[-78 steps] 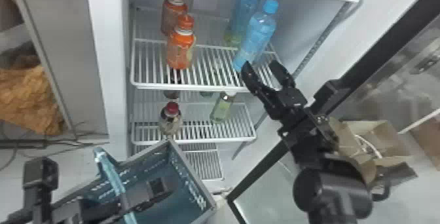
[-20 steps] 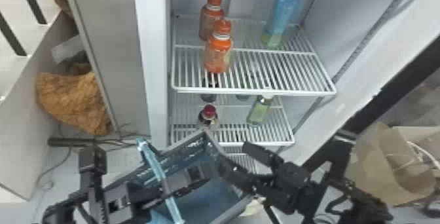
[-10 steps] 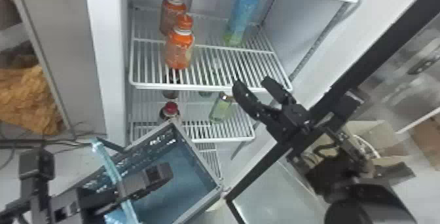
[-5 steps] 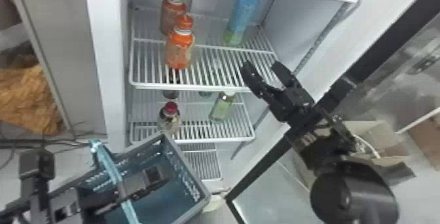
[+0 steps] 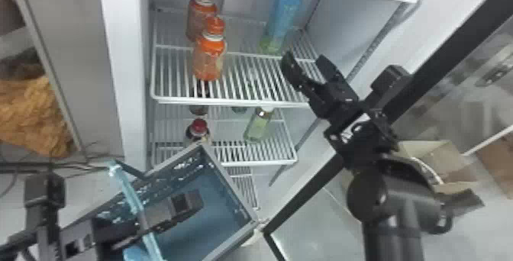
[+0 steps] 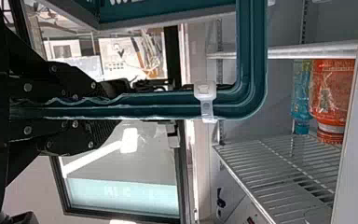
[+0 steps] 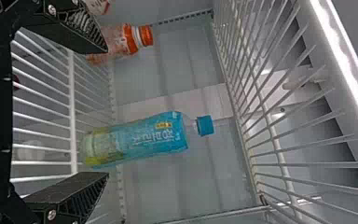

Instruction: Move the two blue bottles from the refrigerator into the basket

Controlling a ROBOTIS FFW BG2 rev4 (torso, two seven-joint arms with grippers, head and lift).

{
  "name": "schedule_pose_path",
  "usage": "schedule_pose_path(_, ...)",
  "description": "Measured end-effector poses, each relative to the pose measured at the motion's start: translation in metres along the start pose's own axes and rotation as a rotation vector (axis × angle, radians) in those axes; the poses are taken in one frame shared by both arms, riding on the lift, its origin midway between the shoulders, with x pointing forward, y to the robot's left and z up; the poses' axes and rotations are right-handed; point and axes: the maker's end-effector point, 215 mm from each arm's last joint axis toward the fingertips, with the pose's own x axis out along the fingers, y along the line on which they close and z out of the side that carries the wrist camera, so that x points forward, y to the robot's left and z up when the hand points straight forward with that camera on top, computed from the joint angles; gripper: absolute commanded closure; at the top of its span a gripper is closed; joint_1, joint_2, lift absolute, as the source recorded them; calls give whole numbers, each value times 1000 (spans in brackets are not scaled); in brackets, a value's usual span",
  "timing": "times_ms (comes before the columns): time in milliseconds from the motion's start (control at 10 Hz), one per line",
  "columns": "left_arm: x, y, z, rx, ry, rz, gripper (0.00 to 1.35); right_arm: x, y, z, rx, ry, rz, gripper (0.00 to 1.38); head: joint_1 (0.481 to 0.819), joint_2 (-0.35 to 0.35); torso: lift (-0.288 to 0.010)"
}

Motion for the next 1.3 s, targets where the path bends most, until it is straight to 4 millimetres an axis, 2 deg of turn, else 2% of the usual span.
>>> schedule_pose_path(400,0,0,1,1,0,0,1202,38,-15,-1,-38,-8,-38,111,695,-350,-10)
schedule_pose_path(800,0,0,2,2,1,-1,1202,77,-16,-2,-87,8,-44,110,695,-350,-10)
schedule_pose_path(1300,1,0,3,3,2,-1,1202,106,-23,3,-114,15,-77,111,695,-342,-10)
